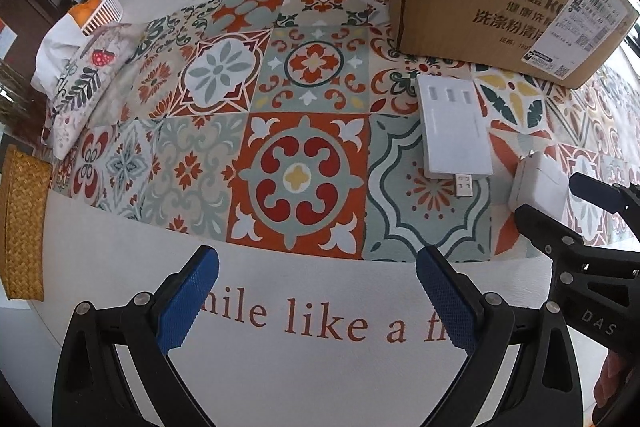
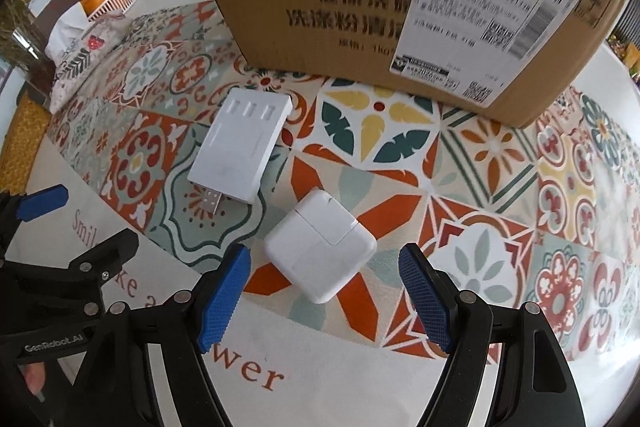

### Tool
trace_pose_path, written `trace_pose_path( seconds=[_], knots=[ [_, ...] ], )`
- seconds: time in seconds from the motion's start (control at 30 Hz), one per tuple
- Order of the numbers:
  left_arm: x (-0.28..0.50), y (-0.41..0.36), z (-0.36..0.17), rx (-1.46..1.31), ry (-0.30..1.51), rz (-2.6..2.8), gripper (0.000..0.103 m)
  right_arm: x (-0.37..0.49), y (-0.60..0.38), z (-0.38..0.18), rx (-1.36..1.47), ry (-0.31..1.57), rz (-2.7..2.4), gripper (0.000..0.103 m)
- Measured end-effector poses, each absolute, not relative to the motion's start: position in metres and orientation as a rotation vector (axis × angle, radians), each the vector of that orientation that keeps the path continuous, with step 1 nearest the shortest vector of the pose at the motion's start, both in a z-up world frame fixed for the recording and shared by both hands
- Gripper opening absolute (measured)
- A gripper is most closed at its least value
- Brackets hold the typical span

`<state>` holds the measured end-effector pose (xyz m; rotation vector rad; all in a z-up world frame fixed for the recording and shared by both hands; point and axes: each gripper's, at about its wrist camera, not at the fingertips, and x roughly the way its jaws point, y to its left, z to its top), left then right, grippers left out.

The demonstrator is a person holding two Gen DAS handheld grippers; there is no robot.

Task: Organize rigid objects
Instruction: 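Close the right gripper on the white square charger, then close the left gripper on the white rectangular adapter while the right holds the square charger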

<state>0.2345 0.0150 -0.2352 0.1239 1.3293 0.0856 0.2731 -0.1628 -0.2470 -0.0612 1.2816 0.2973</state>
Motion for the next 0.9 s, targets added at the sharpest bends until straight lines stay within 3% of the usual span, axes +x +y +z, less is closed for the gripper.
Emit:
trace_pose_path(
  seconds=[0.17,0.3,0.9],
  knots=[
    [0.237,0.018,-0.24,0.12,1.339,0.089,0.101,0.275,-0.159,-0.251,-0.07,1.28,0.297,0.071],
    [0.239,0.018,-0.241,0.119,1.339,0.089,0.1,0.275,-0.159,-0.254,-0.064,1.29,0.305,0.059],
    [0.25,-0.015,-0.224,0.112,1.272,-0.035,0.1,0.272,-0.188,-0.228,0.008,1.219,0.256,0.059]
  ],
)
